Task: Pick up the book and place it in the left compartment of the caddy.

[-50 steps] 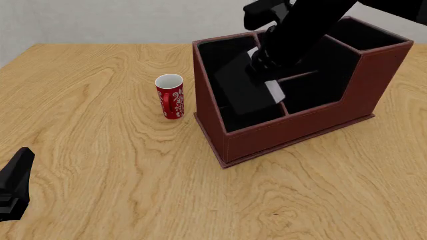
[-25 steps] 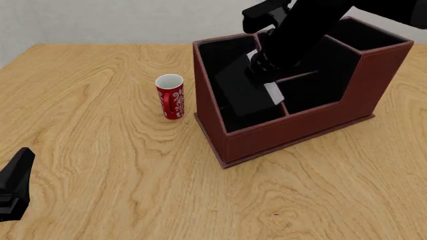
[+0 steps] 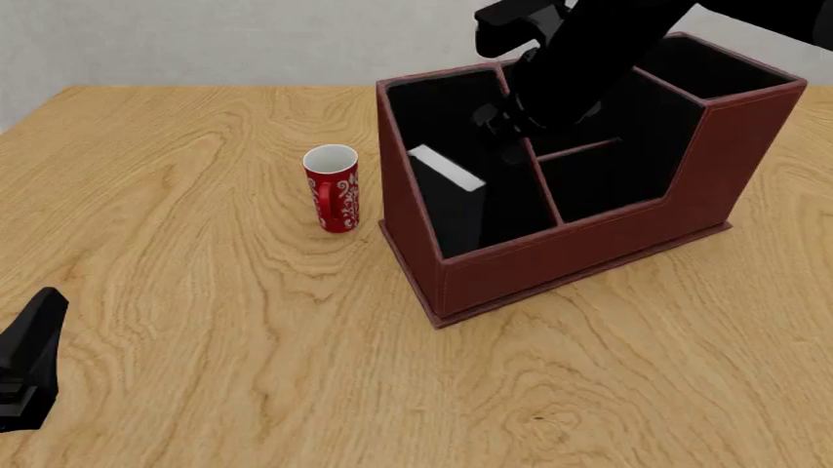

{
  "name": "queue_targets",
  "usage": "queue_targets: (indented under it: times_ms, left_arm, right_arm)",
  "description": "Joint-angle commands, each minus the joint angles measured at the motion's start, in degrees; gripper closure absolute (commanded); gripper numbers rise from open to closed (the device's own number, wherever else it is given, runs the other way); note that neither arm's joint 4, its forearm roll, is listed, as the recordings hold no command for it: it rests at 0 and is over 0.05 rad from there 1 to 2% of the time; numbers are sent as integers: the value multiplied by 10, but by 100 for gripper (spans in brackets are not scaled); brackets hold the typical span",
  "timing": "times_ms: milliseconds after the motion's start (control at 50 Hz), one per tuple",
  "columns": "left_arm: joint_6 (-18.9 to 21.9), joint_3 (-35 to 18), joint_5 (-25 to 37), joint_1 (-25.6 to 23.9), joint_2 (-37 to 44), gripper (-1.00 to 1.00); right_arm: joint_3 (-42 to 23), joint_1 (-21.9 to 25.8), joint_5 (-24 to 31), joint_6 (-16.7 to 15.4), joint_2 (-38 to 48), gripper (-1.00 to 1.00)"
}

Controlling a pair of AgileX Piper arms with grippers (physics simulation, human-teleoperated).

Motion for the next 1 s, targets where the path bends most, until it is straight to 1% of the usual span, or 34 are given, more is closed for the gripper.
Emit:
queue_targets:
  times_ms: [20,120,300,320,340,360,380,420,460,480,560,600,620,640,660,680,700,760,780,820,860,920,940,980,1000]
  left_arm:
    - [0,0,0,0,0,-100]
    - [0,0,0,0,0,-100]
    - [0,0,0,0,0,-100]
    - [0,0,0,0,0,-100]
    - [0,0,0,0,0,-100]
    - [0,0,0,0,0,-100]
    - [0,0,0,0,0,-100]
    - [0,0,0,0,0,-100]
    - [0,0,0,0,0,-100]
    - [0,0,0,0,0,-100]
    - [0,0,0,0,0,-100]
    - [0,0,0,0,0,-100]
    - [0,0,0,0,0,-100]
    - [0,0,0,0,0,-100]
    - [0,0,0,0,0,-100]
    - [0,0,0,0,0,-100]
    - [0,0,0,0,0,-100]
    - [0,0,0,0,0,-100]
    - [0,0,0,0,0,-100]
    - [0,0,0,0,0,-100]
    - [0,0,0,0,0,-100]
    - [0,0,0,0,0,-100]
    - [0,0,0,0,0,-100]
    - [0,0,0,0,0,-100]
    - [0,0,0,0,0,-100]
  right_arm:
    - [2,-1,0,-3,-2,-100]
    - [3,0,1,-4,-3,-100]
    - [-23,-4,20,-9,-8,-100]
    - [-31,-1,27,-7,-11,-100]
    - [-45,-7,36,-13,-13,-100]
    - [-45,-7,36,-13,-13,-100]
    - [-61,-6,46,-11,-19,-100]
    - [-67,-8,51,-16,-25,-100]
    - [-79,-3,57,-6,-36,-100]
    - [-81,-8,58,-12,-43,-100]
    - [-79,5,55,7,-76,-100]
    - [-58,9,47,6,-96,-100]
    - [-52,14,42,16,-105,-100]
    - [-37,14,35,17,-116,-100]
    - [-36,14,35,17,-117,-100]
    - [-25,9,28,12,-124,-100]
    - [-13,20,21,28,-138,-100]
    - [6,16,8,28,-160,-100]
    - [16,19,1,32,-172,-100]
    - [29,9,-14,23,-191,-100]
    - [46,15,-28,38,-212,-100]
    - [59,11,-40,36,-229,-100]
    - [73,10,-47,33,-240,-100]
    - [86,9,-61,40,-256,-100]
    - [104,9,-67,36,-265,-100]
